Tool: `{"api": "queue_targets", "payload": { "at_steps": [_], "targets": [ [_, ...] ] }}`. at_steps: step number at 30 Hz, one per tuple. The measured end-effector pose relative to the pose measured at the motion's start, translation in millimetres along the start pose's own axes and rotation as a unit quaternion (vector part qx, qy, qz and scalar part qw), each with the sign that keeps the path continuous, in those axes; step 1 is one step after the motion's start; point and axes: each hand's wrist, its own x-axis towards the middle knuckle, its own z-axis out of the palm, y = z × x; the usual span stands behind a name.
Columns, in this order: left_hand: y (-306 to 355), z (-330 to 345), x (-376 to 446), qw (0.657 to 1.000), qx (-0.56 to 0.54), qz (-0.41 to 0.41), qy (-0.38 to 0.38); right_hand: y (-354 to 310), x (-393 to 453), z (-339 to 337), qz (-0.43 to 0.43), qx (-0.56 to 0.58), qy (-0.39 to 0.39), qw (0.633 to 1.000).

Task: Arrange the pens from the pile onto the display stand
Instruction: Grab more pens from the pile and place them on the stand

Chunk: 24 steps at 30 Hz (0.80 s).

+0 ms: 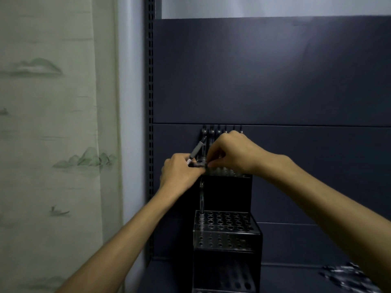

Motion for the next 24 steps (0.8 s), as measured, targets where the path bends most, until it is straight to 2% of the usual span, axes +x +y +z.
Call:
{"api": "queue_targets", "payload": {
  "at_steps": [5,8,11,13,18,24],
  "targets": [
    [1.7,-0.7,1.6,1.0,-0.016,-0.003,0.007,6.8,0.9,-0.3,-0.011,-0.068,-0.013,0.998],
    [-1.1,-3.0,3.0,0.999,-0.024,-0.004,0.025,30.7,4.0,-9.0,0.049,-0.087,0.054,0.994],
    [-3.0,-4.7,1.5,0.999,-0.046,-0.006,0.023,52.8,6.1,-12.3,0.13,0.032,0.18,0.975],
    [-2.6,-4.3,-1.1,0.998,-0.06,-0.004,0.019,60.4,7.9,-6.8,0.172,0.119,0.219,0.953],
    [-0.4,-2.6,-4.0,0.998,-0.066,0.001,0.004,65.8,17.0,17.3,0.204,0.134,0.224,0.944],
    [-2.0,2.7,-3.2,0.998,-0.07,-0.004,-0.003,62.0,25.0,24.1,0.191,0.158,0.22,0.943]
  ]
}}
